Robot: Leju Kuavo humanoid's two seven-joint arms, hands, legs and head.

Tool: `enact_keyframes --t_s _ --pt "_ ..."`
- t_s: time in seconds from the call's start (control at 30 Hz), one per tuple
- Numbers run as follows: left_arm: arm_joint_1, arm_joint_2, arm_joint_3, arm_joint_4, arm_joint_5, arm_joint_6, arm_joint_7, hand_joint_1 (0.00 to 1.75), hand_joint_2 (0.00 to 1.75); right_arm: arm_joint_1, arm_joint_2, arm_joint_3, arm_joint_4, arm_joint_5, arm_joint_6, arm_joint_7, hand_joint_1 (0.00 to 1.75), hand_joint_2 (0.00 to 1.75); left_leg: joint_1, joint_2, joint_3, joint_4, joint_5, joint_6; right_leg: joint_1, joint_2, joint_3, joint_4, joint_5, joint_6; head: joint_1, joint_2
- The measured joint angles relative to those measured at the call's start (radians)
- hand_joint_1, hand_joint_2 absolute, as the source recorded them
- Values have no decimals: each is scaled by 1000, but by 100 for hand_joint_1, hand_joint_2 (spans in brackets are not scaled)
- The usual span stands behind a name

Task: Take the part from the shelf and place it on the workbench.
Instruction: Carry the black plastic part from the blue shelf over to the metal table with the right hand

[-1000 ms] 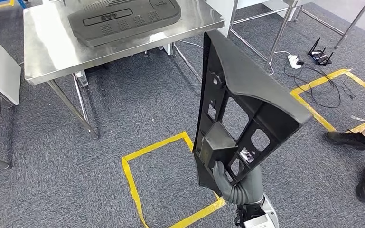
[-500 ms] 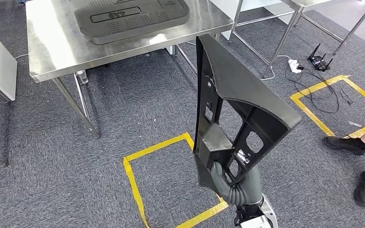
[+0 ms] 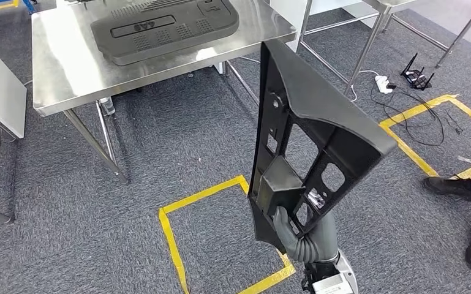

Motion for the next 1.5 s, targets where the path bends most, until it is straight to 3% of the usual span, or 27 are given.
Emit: enact_keyframes --t_s 0.03,0.07,0.13,0.2,0.33,0.4,0.47,0.5,0.53,0.6,0.67,0.73,0.83,0.9,1.0,1.03,1.07,1.13,1.17,1.2,1.3,1.37,1.4,1.5 --pt "1 0 0 0 0 0 0 0 175 0 0 0 1 0 0 0 175 175 3 1 -3 -10 21 -2 -2 2 7 0 -5 2 0 0" --pt "2 1 0 0 0 0 0 0 175 1 0 0 1 0 0 0 175 175 6 2 14 -56 58 -4 -4 3 16 0 -12 7 0 0" --pt "2 1 0 0 0 0 0 0 175 1 0 0 2 0 0 0 175 175 10 5 72 -184 121 -7 -3 6 29 1 -28 21 -4 0" --pt "0 0 0 0 0 0 0 0 175 0 0 0 2 0 -1 0 175 175 9 5 107 -245 127 2 3 5 33 0 -39 35 -6 0" --pt "0 -2 0 0 -1 0 0 0 175 -1 0 1 2 0 -2 0 175 175 5 -1 121 -253 110 35 3 4 39 20 -50 53 -2 0" --pt "1 -2 0 0 -2 0 0 0 175 -2 0 1 2 0 -2 0 175 175 4 -3 130 -255 105 45 4 4 -20 117 -81 50 -1 0" --pt "0 -2 0 0 -3 0 0 0 175 0 -1 1 2 0 -3 0 175 175 -2 -4 134 -255 97 54 8 4 -112 250 -119 42 0 0" --pt "1 -2 0 0 -3 0 0 0 175 1 -1 1 2 0 -3 0 175 175 -5 -6 138 -255 93 58 11 4 -147 286 -124 40 0 0" --pt "1 -3 0 0 -3 0 0 0 175 2 -2 1 2 0 -3 0 175 175 -9 -7 145 -255 87 60 14 4 -165 286 -111 41 0 0" --pt "2 -4 0 0 -3 0 0 0 175 2 -2 1 3 0 -3 0 175 175 -16 -11 164 -255 74 63 25 4 -142 176 -37 45 0 0" --pt "1 -6 0 0 -3 0 0 0 175 2 -2 1 3 0 -3 0 175 175 -19 -14 180 -258 62 61 37 2 -109 65 19 28 -4 0" --pt "0 -7 0 0 -3 0 0 0 175 2 -2 1 2 0 -4 0 175 175 -20 -14 185 -260 58 52 44 3 -98 31 27 4 -7 0" --pt "3 -5 0 -1 -3 0 0 0 175 5 -1 0 2 0 -4 0 175 175 -21 -10 194 -240 50 36 33 4 -63 12 36 -10 -8 0" --pt "2 -4 0 -1 -3 0 0 0 175 5 0 0 2 0 -4 0 175 175 -18 -5 166 -172 14 25 25 4 -39 8 33 -18 -11 0" --pt "1 -5 -1 0 -3 0 0 0 175 5 1 0 3 -1 -4 1 175 175 -8 0 59 -11 -49 10 24 5 -27 8 21 -24 -14 0" --pt "2 -4 -1 0 -3 0 1 0 175 6 1 0 3 -1 -4 1 175 175 -5 0 40 -1 -42 6 23 7 -22 8 16 -22 -15 0" --pt "4 -4 -1 0 -4 0 1 0 175 7 1 0 3 -1 -4 2 175 175 -2 1 40 -29 -12 3 21 9 -14 8 10 -19 -15 0" --pt "7 -3 -1 0 -4 0 1 0 175 7 1 0 4 -2 -4 2 175 175 3 3 82 -154 78 -2 18 12 3 8 -3 -10 -15 0" --pt "7 -3 -1 0 -5 0 1 0 175 7 1 0 4 -3 -4 3 175 175 2 4 101 -209 101 0 19 12 10 9 -9 -4 -16 0" --pt "7 -3 -2 1 -5 0 1 0 175 6 1 0 4 -4 -4 4 175 175 1 4 114 -243 116 5 21 12 12 10 -14 1 -16 0" --pt "7 -4 -2 1 -6 0 2 0 175 6 1 0 3 -4 -4 7 175 175 -3 5 121 -257 122 29 25 12 9 12 -21 12 -17 0" --pt "7 -4 -2 0 -6 0 2 0 175 5 1 0 3 -4 -4 7 175 175 0 4 127 -261 123 39 23 10 -10 45 -36 18 -15 0" --pt "7 -4 -2 0 -6 0 2 0 175 4 1 0 3 -4 -4 7 175 175 3 4 131 -264 121 44 21 10 -37 92 -52 20 -14 0" --pt "6 -3 -2 0 -6 0 2 0 175 4 0 0 4 -5 -4 6 175 175 3 3 136 -264 111 56 17 9 -166 298 -105 21 -12 0"
